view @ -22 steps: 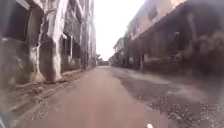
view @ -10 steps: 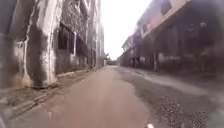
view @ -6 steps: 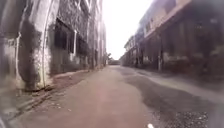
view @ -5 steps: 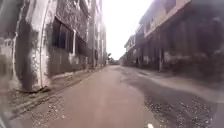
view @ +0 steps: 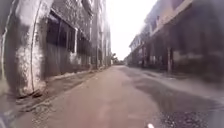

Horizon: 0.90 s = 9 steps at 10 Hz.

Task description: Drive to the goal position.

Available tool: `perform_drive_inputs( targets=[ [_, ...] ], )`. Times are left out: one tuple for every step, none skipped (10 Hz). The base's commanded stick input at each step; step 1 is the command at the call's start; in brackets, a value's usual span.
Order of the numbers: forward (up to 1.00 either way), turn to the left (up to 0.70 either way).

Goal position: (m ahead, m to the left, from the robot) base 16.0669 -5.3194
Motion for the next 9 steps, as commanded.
perform_drive_inputs(
  targets=[
    [1.00, 0.00],
    [1.00, 0.00],
    [1.00, 0.00],
    [1.00, 0.00],
    [1.00, 0.00],
    [1.00, 0.00],
    [1.00, 0.00],
    [1.00, 0.00],
    [1.00, 0.00]
  ],
)
